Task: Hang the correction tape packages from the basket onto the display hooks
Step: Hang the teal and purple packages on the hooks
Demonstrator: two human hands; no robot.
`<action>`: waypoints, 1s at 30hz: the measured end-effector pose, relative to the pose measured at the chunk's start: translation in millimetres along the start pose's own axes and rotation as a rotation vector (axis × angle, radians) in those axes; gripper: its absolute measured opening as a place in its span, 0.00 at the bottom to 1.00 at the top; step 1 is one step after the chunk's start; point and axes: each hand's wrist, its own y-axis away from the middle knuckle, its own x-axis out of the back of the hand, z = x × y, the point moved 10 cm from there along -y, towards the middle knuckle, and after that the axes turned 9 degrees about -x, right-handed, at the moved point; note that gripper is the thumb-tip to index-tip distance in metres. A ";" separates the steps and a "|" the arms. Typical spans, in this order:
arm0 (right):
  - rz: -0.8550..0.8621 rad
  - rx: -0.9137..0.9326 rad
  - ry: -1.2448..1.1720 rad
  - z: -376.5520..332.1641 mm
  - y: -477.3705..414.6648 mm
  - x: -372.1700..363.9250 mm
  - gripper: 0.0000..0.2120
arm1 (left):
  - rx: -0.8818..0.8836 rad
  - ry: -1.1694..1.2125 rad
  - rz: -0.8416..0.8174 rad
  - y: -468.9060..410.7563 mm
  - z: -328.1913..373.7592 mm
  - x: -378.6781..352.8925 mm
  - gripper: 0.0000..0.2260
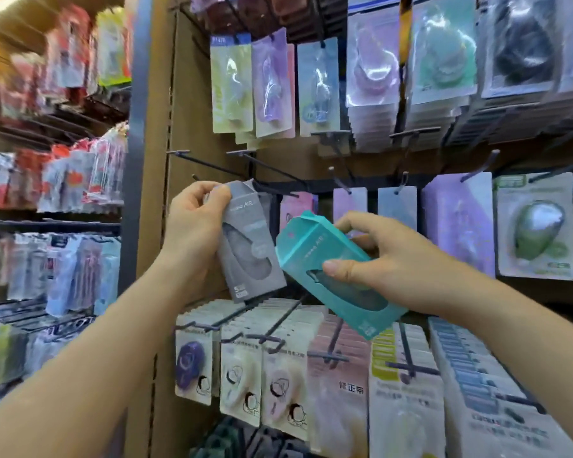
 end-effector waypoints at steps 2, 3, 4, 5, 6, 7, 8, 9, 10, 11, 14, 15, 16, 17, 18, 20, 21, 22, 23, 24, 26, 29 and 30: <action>-0.011 0.009 0.018 -6.0 -18.4 -20.3 0.08 | -0.025 -0.060 0.033 -19.4 -13.9 22.7 0.07; -0.012 0.009 0.025 -8.6 -27.3 -29.4 0.08 | -0.037 -0.080 0.041 -29.6 -21.1 32.2 0.06; -0.011 0.006 0.027 -11.5 -36.6 -37.9 0.09 | -0.046 -0.091 0.041 -39.7 -27.3 39.4 0.06; -0.011 0.000 0.024 -13.8 -45.7 -46.0 0.09 | -0.052 -0.099 0.034 -48.9 -33.3 45.1 0.05; -0.017 -0.010 0.015 -16.0 -54.5 -54.0 0.09 | -0.058 -0.101 0.021 -57.0 -37.7 48.6 0.05; -0.028 -0.023 0.001 -17.6 -63.2 -61.6 0.09 | -0.068 -0.095 0.008 -64.4 -41.3 51.0 0.05; -0.042 -0.038 -0.018 -18.7 -71.0 -69.0 0.09 | -0.079 -0.083 -0.007 -70.9 -44.3 51.9 0.05; -0.061 -0.054 -0.038 -19.6 -78.8 -75.9 0.10 | -0.096 -0.074 -0.023 -76.7 -45.9 51.9 0.05; -0.083 -0.069 -0.055 -20.3 -86.3 -82.6 0.10 | -0.111 -0.072 -0.036 -81.5 -47.4 51.9 0.05; -0.103 -0.083 -0.068 -20.9 -93.0 -88.6 0.10 | -0.129 -0.075 -0.049 -85.1 -47.9 51.0 0.06; -0.140 -0.110 -0.103 -22.2 -110.7 -101.0 0.11 | -0.181 -0.073 -0.090 -92.5 -44.0 46.0 0.06; -0.153 -0.115 -0.117 -22.4 -114.9 -104.4 0.12 | -0.187 -0.071 -0.098 -94.7 -42.8 45.0 0.06; -0.168 -0.119 -0.134 -22.9 -118.6 -107.8 0.12 | -0.176 -0.062 -0.110 -97.2 -43.4 43.4 0.06; -0.184 -0.123 -0.153 -23.3 -121.5 -111.3 0.12 | -0.144 -0.043 -0.131 -99.1 -45.9 40.9 0.05; -0.201 -0.126 -0.172 -23.6 -123.5 -114.4 0.12 | -0.098 -0.020 -0.158 -100.5 -49.0 37.5 0.05; -0.237 -0.135 -0.194 -24.1 -125.6 -119.8 0.12 | -0.021 0.008 -0.206 -102.5 -52.6 31.2 0.05; -0.258 -0.138 -0.198 -24.5 -125.7 -122.8 0.12 | 0.000 0.012 -0.223 -103.8 -53.9 30.0 0.04; -0.275 -0.138 -0.201 -25.3 -125.5 -125.5 0.12 | 0.012 0.014 -0.238 -104.4 -54.3 29.9 0.04; -0.288 -0.133 -0.206 -26.5 -124.9 -128.2 0.12 | 0.023 0.014 -0.251 -104.3 -54.5 31.2 0.05; -0.301 -0.121 -0.206 -28.5 -124.2 -130.6 0.12 | 0.033 0.011 -0.266 -104.0 -54.3 31.9 0.05; -0.330 -0.090 -0.184 -33.5 -122.6 -136.2 0.12 | 0.052 0.010 -0.288 -104.1 -53.9 31.1 0.05; -0.360 -0.052 -0.142 -41.8 -120.0 -142.6 0.12 | 0.087 -0.014 -0.287 -103.7 -52.7 27.8 0.05; -0.361 -0.036 -0.132 -44.9 -119.3 -143.0 0.12 | 0.107 -0.015 -0.286 -103.7 -53.2 26.6 0.06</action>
